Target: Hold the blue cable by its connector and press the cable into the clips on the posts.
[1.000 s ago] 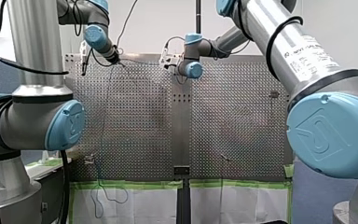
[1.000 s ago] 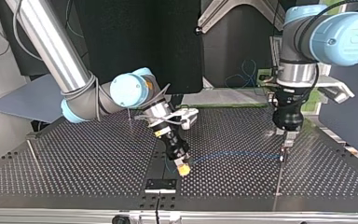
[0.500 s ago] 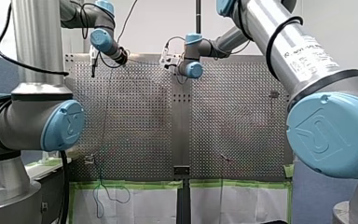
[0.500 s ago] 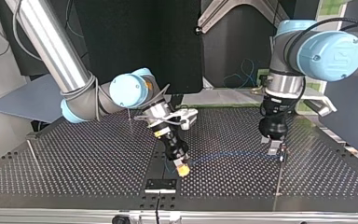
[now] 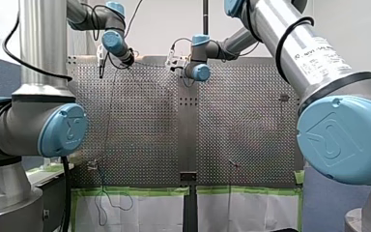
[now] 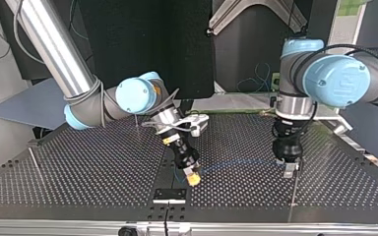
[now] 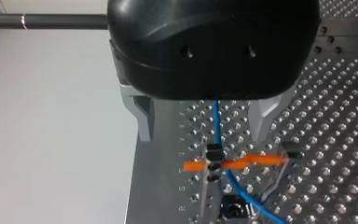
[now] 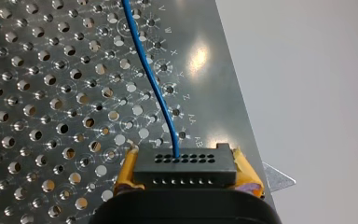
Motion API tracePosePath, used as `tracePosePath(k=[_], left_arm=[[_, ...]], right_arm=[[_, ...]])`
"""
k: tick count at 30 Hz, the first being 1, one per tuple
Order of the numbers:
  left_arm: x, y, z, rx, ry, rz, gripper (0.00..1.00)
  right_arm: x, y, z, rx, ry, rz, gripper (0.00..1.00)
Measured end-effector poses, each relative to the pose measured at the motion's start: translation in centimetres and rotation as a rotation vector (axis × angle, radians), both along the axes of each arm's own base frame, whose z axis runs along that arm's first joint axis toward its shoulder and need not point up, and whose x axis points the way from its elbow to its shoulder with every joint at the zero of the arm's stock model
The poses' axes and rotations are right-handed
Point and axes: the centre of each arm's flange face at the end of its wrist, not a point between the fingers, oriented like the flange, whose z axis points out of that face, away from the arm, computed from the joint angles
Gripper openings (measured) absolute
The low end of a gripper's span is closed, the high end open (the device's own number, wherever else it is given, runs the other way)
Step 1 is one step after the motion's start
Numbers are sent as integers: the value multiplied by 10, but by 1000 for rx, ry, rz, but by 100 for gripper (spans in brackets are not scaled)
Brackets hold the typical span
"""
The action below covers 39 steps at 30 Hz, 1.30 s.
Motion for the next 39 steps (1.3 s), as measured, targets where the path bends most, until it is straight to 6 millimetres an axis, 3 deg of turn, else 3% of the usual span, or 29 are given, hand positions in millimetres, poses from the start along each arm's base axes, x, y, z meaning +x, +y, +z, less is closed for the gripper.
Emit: tracePosePath(k=[6,14,36,38,39], left_arm=[[7,-2,0,-2,-6,16,100],[24,-9,-18,-8,9,8,100],[31,-9,-14,-19,-41,25,100],[31,-9,-13,-19,-47,28,68],[31,-8,-13,-18,-49,32,68]], right_arm=[[0,0,0,-1,-1,0,0],[0,0,0,0,0,1,0],[0,0,0,-1,0,3,0],[0,0,0,0,1,3,0],[0,0,0,0,1,3,0]])
